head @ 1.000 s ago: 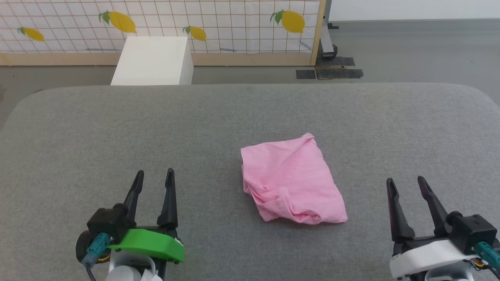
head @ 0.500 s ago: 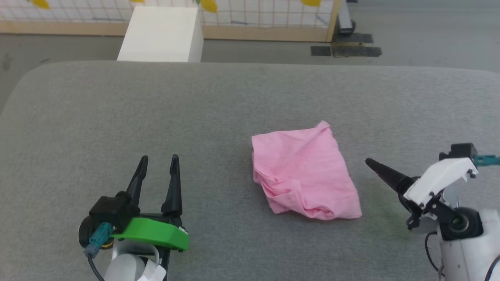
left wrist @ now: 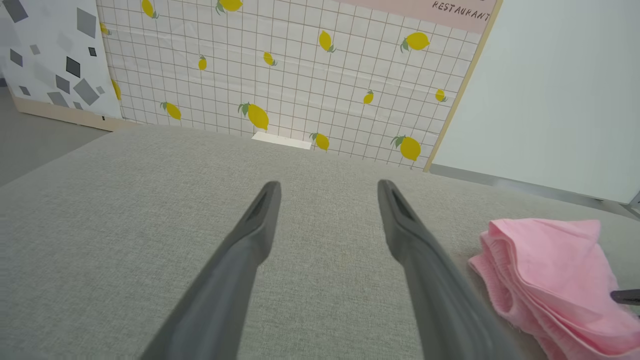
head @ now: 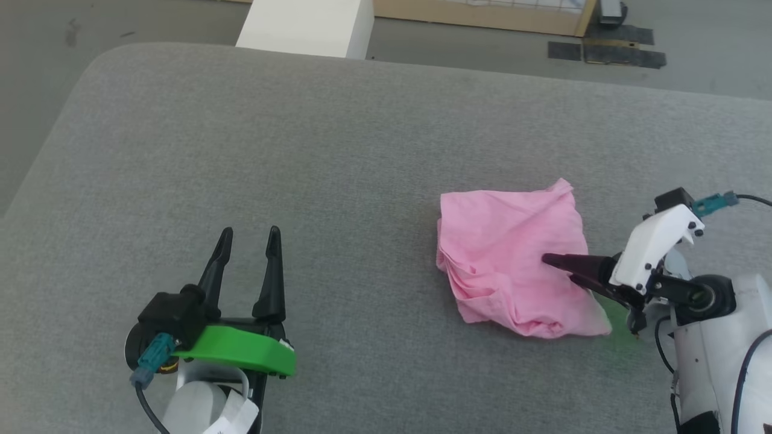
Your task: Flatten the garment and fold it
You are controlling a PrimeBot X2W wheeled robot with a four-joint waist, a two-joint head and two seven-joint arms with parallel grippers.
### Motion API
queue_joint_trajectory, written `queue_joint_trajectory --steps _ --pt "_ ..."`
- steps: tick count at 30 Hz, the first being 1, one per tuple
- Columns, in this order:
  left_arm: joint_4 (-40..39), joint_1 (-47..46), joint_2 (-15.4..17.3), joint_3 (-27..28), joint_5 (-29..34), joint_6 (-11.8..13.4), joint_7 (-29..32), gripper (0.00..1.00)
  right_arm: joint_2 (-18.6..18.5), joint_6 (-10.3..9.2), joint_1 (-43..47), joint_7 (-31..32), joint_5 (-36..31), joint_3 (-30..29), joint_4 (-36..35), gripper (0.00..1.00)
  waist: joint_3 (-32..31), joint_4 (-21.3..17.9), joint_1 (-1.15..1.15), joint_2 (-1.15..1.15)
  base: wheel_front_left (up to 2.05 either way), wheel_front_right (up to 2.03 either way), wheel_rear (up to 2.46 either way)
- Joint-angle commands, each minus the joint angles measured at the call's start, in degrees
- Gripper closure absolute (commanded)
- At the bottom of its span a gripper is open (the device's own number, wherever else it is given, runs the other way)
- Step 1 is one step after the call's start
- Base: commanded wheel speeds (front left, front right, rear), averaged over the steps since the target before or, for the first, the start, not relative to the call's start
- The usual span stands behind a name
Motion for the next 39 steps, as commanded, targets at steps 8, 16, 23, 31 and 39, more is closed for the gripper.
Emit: queue_joint_trajectory --steps 8,16,23,31,39 --pt "0.08 -0.66 -0.15 -0.32 -0.05 0.37 -0.27 0.0 1.1 -0.08 -1.02 2.9 3.61 4.37 0.1 1.0 -0.31 0.71 0.0 0.0 0.0 0.0 0.0" --pt "-0.29 0.69 -0.15 0.69 0.79 0.27 -0.27 0.0 -0.38 -0.08 -0.22 1.41 -2.1 13.48 -8.09 1.0 -1.69 -4.14 0.0 0.0 0.0 0.0 0.0" --pt "-1.22 0.56 -0.15 1.44 1.74 -0.2 -0.27 0.0 -7.1 -0.08 -1.72 0.62 -13.98 22.37 -13.73 1.0 -0.96 -12.49 0.0 0.0 0.0 0.0 0.0" --pt "-1.96 -2.08 0.01 1.52 3.39 -0.91 -0.27 0.0 -9.78 -0.08 -4.55 -1.32 -20.67 21.89 -13.66 1.0 2.54 -21.23 0.0 0.0 0.0 0.0 0.0" --pt "-1.89 -3.96 1.52 0.58 4.48 -1.5 -0.27 0.0 -13.92 -0.08 -6.31 -9.61 -34.52 13.12 -9.78 1.0 6.1 -24.95 0.0 0.0 0.0 0.0 0.0"
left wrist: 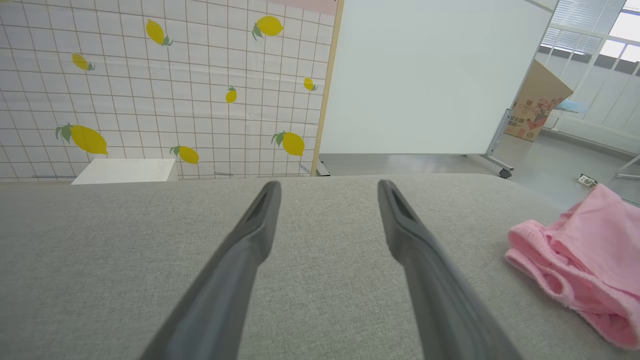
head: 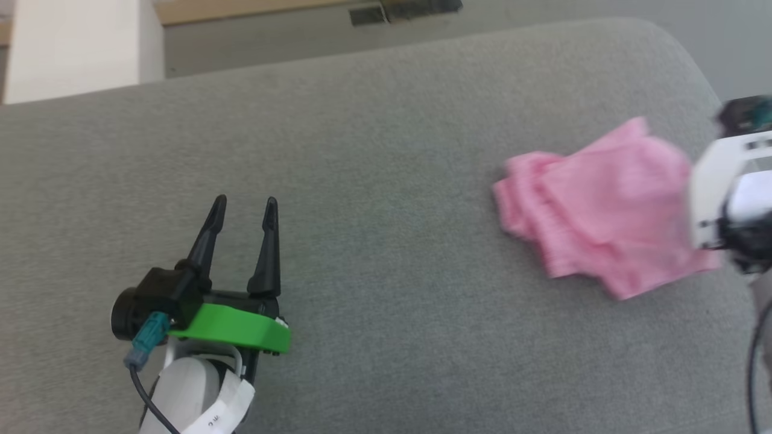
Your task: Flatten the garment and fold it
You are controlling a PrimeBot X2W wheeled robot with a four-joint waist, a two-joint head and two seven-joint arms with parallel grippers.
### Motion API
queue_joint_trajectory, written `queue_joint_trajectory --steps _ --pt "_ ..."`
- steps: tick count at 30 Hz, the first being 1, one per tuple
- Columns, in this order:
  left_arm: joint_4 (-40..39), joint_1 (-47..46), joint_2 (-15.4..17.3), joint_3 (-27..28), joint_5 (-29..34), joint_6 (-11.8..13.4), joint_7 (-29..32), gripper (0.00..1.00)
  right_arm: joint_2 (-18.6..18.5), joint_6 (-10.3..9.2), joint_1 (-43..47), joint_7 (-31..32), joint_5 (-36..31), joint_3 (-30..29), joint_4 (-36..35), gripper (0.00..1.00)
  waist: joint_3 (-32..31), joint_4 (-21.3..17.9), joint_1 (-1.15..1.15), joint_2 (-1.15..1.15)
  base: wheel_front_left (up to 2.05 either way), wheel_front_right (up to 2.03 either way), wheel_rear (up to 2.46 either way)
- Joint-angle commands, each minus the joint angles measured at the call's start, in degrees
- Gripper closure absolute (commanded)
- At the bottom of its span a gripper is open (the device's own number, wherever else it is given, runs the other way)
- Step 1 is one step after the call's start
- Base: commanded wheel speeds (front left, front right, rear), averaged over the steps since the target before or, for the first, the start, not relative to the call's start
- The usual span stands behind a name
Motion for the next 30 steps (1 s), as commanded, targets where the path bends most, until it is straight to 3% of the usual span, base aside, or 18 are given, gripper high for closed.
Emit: queue_joint_trajectory --steps 1,7,17,19,25,30 --pt "-0.11 -0.92 0.99 0.14 0.86 -0.36 -0.25 0.0 -0.44 -0.08 -1.83 -1.47 -2.57 -1.88 0.72 1.0 3.73 -3.11 0.0 -0.01 0.0 0.0 0.0" --pt "-1.27 -2.48 3.18 -0.05 1.48 -0.48 -0.09 0.0 0.36 -0.08 -5.03 -7.08 -13.15 -10.9 3.35 1.0 7.91 -3.73 0.0 -0.01 0.0 0.0 0.0" --pt "-3.89 -4.55 5.36 -0.05 1.78 -0.38 1.28 0.0 6.66 -0.08 -8.77 -14.26 -22.72 -23.16 6.39 1.0 11.94 -3.04 0.0 -0.01 0.0 0.0 0.0" --pt "-3.57 -4.46 5.43 0.01 1.59 -0.3 1.22 0.0 7.53 -0.08 -8.9 -15.82 -23.58 -24.65 6.97 0.0 11.14 -2.74 0.0 -0.01 0.0 0.0 0.0" --pt "-1.47 -3.16 4.06 -0.09 0.41 0.04 0.48 0.0 8.1 -0.08 -7.48 -20.9 -22.36 -26.04 7.63 0.0 5.93 -0.94 0.0 -0.01 0.0 0.0 0.0" --pt "0.6 -0.77 2.35 -0.31 -0.83 0.41 -0.01 0.0 8.53 -0.08 -3.74 -26.35 -14.9 -22.54 5.69 0.0 0.28 1.17 0.0 -0.01 0.0 0.0 0.0"
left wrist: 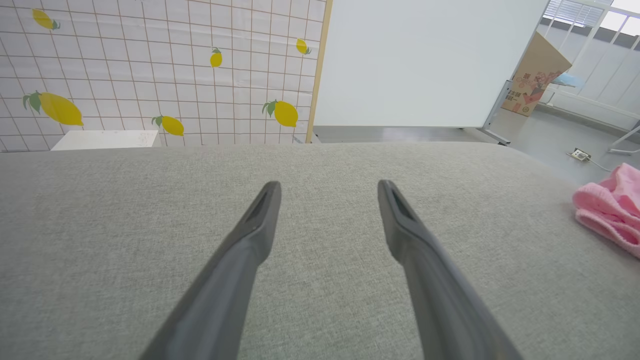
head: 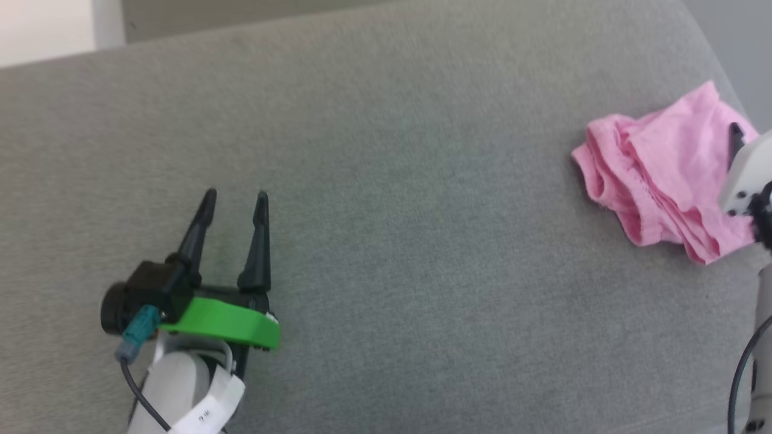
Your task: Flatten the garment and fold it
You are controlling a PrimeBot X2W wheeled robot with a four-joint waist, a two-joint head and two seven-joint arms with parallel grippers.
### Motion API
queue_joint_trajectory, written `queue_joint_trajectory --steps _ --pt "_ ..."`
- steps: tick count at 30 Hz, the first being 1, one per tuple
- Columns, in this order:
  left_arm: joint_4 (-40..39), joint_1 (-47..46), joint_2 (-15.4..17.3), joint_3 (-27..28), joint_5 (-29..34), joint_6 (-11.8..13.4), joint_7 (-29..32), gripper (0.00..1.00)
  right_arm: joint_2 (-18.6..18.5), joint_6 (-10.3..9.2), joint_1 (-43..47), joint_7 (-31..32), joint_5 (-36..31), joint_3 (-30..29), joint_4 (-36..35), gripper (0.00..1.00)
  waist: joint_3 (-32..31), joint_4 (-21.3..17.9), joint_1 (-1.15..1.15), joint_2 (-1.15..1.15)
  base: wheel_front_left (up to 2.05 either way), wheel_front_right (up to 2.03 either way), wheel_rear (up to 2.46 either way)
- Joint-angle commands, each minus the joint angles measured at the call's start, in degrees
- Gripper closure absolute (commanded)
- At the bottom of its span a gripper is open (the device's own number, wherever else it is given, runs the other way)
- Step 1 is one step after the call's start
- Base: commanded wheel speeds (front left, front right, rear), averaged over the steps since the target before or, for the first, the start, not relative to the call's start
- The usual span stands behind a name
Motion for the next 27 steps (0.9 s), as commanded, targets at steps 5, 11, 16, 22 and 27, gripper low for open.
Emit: queue_joint_trajectory --steps 5,11,16,22,27 --pt "1.93 2.63 -1.53 -0.07 -1.62 0.42 -0.51 0.0 0.35 -0.08 7.72 -7.2 12.18 7.92 -7.19 0.0 -10.34 5.6 0.0 0.0 0.0 0.0 0.0" --pt "2.58 4.38 -2.64 -0.05 -2.57 0.52 -0.54 0.0 -0.09 -0.08 18.52 -15.52 20.76 14.17 -18.12 0.0 -14.43 8.96 0.0 0.0 0.0 0.0 0.0" --pt "2.86 5.98 -3.15 -0.26 -3.22 0.55 -0.55 0.0 1.44 -0.08 26.75 -22.1 20.69 16.96 -26.2 0.0 -16.43 11.33 0.0 0.0 0.0 0.0 0.0" --pt "3.74 7.08 -3.4 -0.48 -3.56 0.72 -0.55 0.0 3.21 -0.08 34.77 -29.37 17.92 20.02 -30.73 0.0 -17.59 13.85 0.0 0.0 0.0 0.0 0.0" --pt "4.52 7.63 -3.47 -0.17 -3.51 0.61 -0.55 0.0 5.14 -0.08 39.9 -32.52 15.28 21.36 -31.27 0.0 -18.38 15.34 0.0 0.0 0.0 0.0 0.0"
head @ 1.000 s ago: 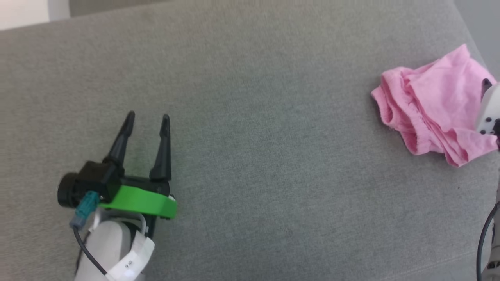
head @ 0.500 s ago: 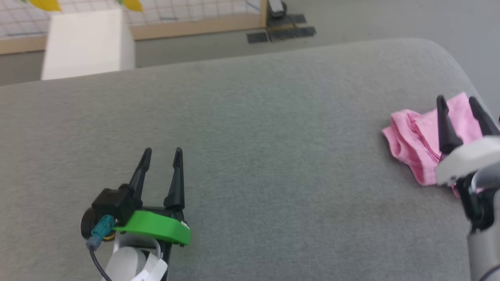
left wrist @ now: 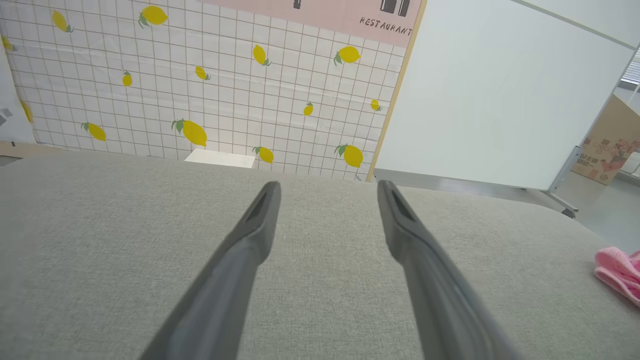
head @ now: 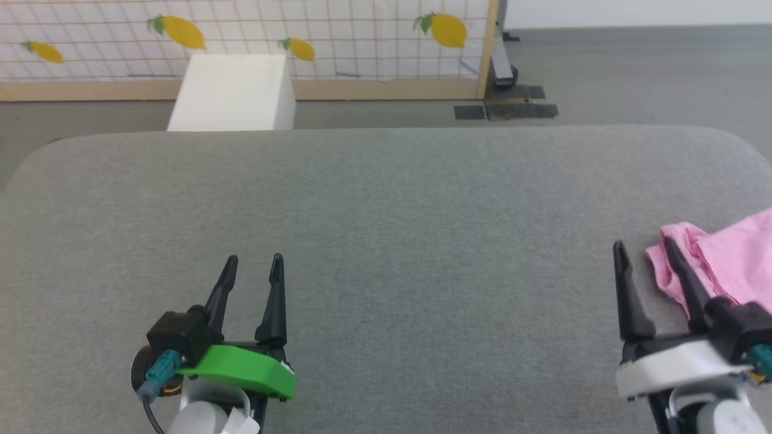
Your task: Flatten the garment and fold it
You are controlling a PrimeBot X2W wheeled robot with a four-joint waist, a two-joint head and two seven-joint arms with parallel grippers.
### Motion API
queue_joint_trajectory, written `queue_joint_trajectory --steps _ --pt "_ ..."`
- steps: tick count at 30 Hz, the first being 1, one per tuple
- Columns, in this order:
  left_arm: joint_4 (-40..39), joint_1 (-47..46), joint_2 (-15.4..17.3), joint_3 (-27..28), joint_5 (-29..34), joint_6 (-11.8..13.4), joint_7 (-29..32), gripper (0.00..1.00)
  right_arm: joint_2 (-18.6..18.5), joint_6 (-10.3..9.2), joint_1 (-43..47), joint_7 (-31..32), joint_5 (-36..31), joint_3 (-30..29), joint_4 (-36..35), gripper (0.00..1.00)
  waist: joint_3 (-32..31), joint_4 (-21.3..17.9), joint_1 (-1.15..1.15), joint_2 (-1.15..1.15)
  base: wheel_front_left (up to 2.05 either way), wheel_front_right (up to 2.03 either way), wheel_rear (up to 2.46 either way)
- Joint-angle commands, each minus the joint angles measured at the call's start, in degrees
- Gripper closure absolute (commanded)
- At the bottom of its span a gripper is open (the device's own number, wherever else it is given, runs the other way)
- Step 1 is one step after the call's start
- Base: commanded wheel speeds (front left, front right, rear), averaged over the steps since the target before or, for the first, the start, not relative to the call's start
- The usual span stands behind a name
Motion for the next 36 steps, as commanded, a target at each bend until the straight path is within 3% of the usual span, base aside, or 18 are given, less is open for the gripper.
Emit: queue_joint_trajectory --steps 1,11,34,35,36 --pt "0.32 1.09 -0.3 0.08 -0.01 0.07 -0.27 0.0 0.47 -0.08 1.33 -0.86 -0.78 -0.02 -0.22 0.0 -1.46 1.56 0.01 0.0 0.0 0.0 0.0" --pt "0.99 3.01 -0.35 0.04 -0.38 0.17 -0.27 0.0 1.83 -0.08 6.57 -2.7 -1.53 -2.08 -1.4 0.0 -2.88 2.37 0.01 0.0 0.0 0.0 0.0" --pt "1.45 3.57 -0.36 -0.75 -1.41 1.06 -0.27 0.0 1.87 -0.08 7.38 -3.75 0.81 -2.14 -0.71 0.0 -3.2 2.22 0.01 0.0 0.0 0.0 0.0" --pt "1.26 2.9 -0.08 -0.67 -1.07 0.73 0.01 1.0 1.78 0.0 6.95 -3.38 0.57 -2.17 -0.85 1.0 -3.21 2.22 0.01 0.0 0.0 0.0 0.0" --pt "1.25 2.89 -0.07 -0.68 -1.09 0.74 0.03 1.0 1.78 0.0 6.95 -3.35 0.56 -2.17 -0.85 1.0 -3.22 2.22 0.01 0.0 0.0 0.0 0.0"
